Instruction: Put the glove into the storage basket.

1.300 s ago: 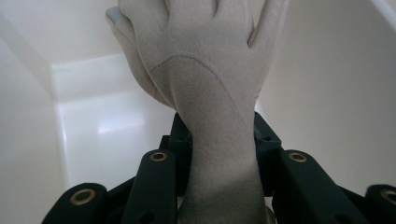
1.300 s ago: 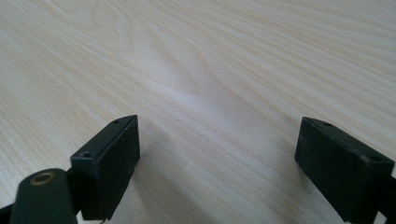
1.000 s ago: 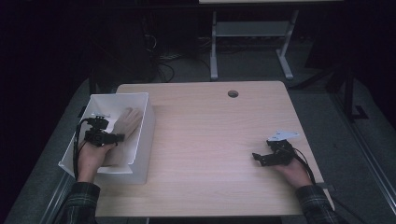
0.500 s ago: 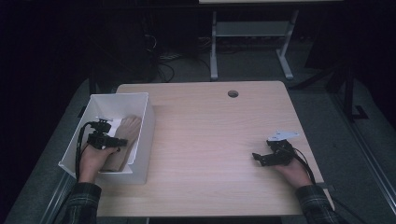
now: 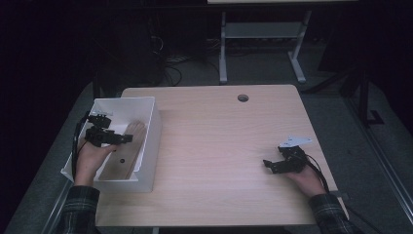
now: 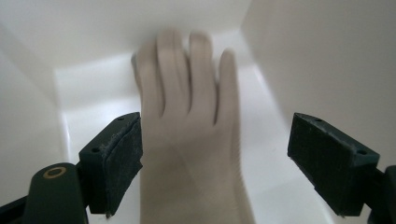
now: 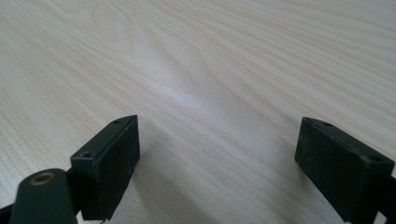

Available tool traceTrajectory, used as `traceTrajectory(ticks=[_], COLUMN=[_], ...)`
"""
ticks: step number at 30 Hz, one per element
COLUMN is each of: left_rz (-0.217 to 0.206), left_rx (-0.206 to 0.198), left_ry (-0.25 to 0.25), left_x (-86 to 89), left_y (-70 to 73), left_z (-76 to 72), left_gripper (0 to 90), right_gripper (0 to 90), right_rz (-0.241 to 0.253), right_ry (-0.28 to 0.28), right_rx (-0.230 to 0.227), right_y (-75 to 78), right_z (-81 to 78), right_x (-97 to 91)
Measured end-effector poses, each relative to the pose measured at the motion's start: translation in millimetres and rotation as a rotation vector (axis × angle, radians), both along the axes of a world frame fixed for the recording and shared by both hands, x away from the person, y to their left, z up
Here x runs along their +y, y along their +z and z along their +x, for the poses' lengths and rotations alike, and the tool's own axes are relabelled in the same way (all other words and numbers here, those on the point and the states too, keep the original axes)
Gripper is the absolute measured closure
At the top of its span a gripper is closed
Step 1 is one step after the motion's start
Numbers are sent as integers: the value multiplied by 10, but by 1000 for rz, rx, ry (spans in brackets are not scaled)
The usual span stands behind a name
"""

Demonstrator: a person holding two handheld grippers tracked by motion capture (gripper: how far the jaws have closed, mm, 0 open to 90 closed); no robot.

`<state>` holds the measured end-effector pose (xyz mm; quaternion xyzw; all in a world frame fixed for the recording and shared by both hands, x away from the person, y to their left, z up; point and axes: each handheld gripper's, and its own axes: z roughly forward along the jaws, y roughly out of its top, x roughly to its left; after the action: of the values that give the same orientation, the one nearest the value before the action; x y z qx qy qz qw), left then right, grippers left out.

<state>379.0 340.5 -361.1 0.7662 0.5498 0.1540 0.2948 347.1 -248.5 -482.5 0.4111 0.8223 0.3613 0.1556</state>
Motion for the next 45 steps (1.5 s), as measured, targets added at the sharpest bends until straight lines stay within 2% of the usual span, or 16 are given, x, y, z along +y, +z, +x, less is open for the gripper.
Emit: traceTrajectory(ticks=[1,2,4,9,10,11,12,15,16,17,18,21,24,34,38,45], left_rz=[-15,-15,-30,-49,-66,-66,-89,-103,-115,-119,-119,-133,-137,-137,-131,-123], left_rx=[-22,-22,-57,-82,-91,-91,-106,-115,-116,-122,-122,-126,-123,-116,-111,-104], left_ry=[-15,-15,-42,-87,-107,-107,-127,-153,-160,-192,-192,-226,-267,-344,-381,-433], left_x=[-49,-49,-135,-282,-371,-371,-463,-566,-624,-769,-769,-939,-1145,-1680,-1895,-2127], left_y=[111,111,278,456,522,522,578,615,628,650,650,660,643,490,355,61], left_z=[-11,-11,-39,-69,-82,-82,-99,-118,-130,-153,-153,-178,-191,-240,-264,-308], left_gripper=[175,176,176,176,176,176,176,176,176,176,176,176,176,179,179,178], right_gripper=[133,133,132,133,132,132,133,132,133,132,132,133,132,132,132,132], right_rz=[0,0,0,0,0,0,0,0,0,1,1,1,-1,-1,-1,-1], right_ry=[0,0,0,-1,0,0,-1,0,0,0,0,0,1,3,3,4], right_rx=[0,0,0,0,0,0,0,-1,-1,-1,-1,0,1,2,2,0], right_y=[0,0,0,0,0,0,0,0,-1,-1,-1,0,1,2,2,1], right_z=[0,0,0,0,0,0,0,0,0,0,0,0,0,-4,-4,-3], right_x=[0,0,0,0,0,0,1,1,1,1,1,1,-1,1,1,1])
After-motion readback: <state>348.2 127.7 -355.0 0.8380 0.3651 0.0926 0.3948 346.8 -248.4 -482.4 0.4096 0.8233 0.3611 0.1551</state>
